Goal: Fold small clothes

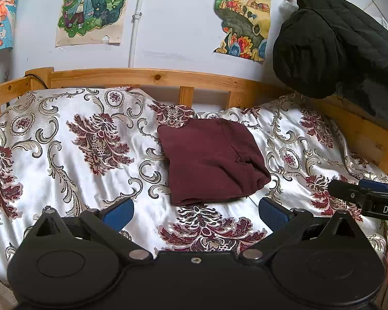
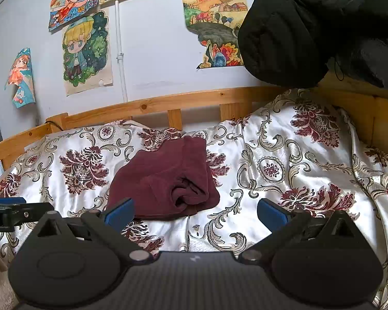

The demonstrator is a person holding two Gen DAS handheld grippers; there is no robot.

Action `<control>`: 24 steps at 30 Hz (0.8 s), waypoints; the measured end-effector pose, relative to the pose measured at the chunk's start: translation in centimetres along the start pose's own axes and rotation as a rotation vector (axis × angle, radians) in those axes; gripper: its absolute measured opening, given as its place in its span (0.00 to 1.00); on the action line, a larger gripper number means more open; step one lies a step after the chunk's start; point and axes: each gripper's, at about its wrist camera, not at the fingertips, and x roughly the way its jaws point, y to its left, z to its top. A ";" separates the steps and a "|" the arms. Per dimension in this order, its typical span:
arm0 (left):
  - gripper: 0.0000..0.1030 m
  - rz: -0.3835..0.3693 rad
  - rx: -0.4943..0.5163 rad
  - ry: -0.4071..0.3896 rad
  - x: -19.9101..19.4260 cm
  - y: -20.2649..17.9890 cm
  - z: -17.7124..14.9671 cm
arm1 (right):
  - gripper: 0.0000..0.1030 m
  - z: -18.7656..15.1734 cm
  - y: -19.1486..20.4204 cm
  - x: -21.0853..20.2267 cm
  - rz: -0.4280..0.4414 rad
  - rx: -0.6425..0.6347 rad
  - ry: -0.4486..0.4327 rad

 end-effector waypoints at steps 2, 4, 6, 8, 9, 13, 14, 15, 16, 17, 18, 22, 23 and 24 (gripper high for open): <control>0.99 0.001 -0.001 0.002 0.0 0.0 0.0 | 1.00 0.0 0.0 0.0 0.000 0.001 0.000; 0.99 -0.007 -0.004 0.013 0.2 0.1 0.0 | 1.00 0.0 0.0 0.0 0.000 0.001 0.000; 0.99 0.004 -0.017 0.029 0.2 0.2 0.2 | 1.00 0.0 0.0 0.0 0.000 0.001 0.000; 0.99 0.048 -0.018 0.025 0.2 0.2 0.2 | 1.00 0.0 0.0 0.0 0.000 0.000 0.000; 0.99 0.072 -0.011 0.025 0.2 0.2 0.2 | 1.00 0.0 0.0 0.0 0.000 0.000 0.001; 0.99 0.139 0.005 0.033 0.3 0.1 0.4 | 1.00 0.0 0.0 0.0 0.000 0.001 0.001; 0.99 0.143 0.003 0.033 0.2 0.2 0.4 | 1.00 0.0 0.0 0.0 0.000 0.001 0.001; 0.99 0.145 0.002 0.032 0.2 0.3 0.4 | 1.00 0.0 0.0 0.0 0.000 0.000 0.001; 0.99 0.146 0.002 0.030 0.1 0.3 0.4 | 1.00 0.0 0.0 0.0 0.000 0.001 0.000; 0.99 0.147 0.002 0.029 0.1 0.3 0.4 | 1.00 0.0 0.0 0.0 0.000 0.001 0.001; 0.99 0.146 0.004 0.027 0.0 0.4 0.4 | 1.00 0.0 0.0 0.0 0.000 0.002 0.001; 0.99 0.137 0.014 0.023 -0.1 0.1 0.4 | 1.00 0.0 0.0 0.0 0.000 0.001 0.001; 0.99 0.135 0.018 0.023 -0.1 0.1 0.4 | 1.00 0.0 0.0 0.0 0.000 0.001 0.001; 0.99 0.136 0.022 0.022 -0.1 0.0 0.4 | 1.00 0.0 0.0 0.0 0.000 0.001 0.001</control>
